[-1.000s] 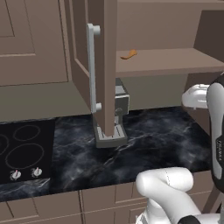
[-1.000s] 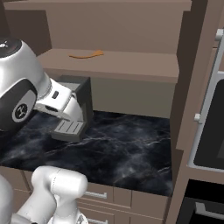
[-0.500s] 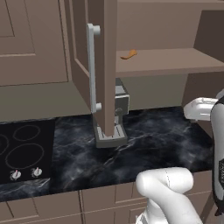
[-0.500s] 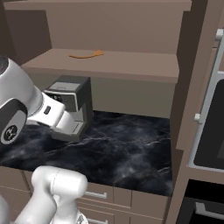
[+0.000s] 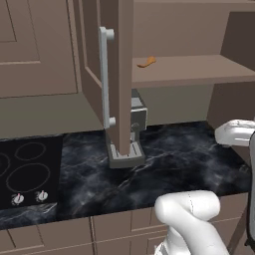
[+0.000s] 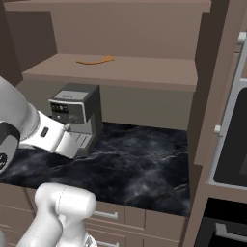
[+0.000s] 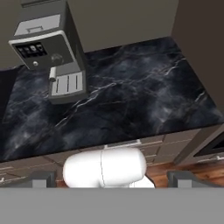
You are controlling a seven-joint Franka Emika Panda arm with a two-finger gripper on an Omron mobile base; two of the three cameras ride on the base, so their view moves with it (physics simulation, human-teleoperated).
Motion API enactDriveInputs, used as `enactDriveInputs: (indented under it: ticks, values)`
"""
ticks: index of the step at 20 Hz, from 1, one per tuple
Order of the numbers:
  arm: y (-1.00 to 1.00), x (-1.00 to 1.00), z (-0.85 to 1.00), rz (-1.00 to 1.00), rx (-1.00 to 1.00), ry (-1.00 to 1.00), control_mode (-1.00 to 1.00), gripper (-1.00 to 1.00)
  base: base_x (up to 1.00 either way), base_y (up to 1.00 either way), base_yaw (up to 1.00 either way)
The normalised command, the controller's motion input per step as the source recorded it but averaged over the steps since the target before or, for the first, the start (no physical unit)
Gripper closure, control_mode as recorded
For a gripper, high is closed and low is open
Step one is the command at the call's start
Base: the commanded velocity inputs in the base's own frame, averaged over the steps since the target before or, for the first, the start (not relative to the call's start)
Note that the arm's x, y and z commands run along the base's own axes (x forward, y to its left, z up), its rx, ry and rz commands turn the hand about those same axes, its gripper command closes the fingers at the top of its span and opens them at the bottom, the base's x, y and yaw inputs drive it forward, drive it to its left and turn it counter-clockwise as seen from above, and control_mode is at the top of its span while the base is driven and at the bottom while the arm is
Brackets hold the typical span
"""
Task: Organize the utensils by type. Pick up the wooden spoons from the counter and place them in the open cabinet. Then pick up the metallic utensils from the counter and place them in the open drawer.
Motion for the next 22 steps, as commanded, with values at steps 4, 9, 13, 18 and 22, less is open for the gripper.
enactDriveInputs:
  ticks: [4, 9, 13, 18, 22]
  values:
    - [0.0, -0.04, 0.0, 0.0, 0.0, 0.02, 1.0, -1.0, -0.24, 0.03, 0.0]
    - [0.0, 0.0, 0.0, 0.0, 0.0, 0.0, 1.0, -1.0, -0.78, 0.06, 0.0]
    - [0.0, 0.0, 0.0, 0.0, 0.0, 0.0, 1.0, -1.0, -0.89, 0.12, 0.0]
    - [0.0, 0.0, 0.0, 0.0, 0.0, 0.0, 1.0, -1.0, -0.97, 0.12, 0.04]
    - [0.0, 0.0, 0.0, 0.0, 0.0, 0.0, 1.0, -1.0, -0.74, 0.25, 0.04]
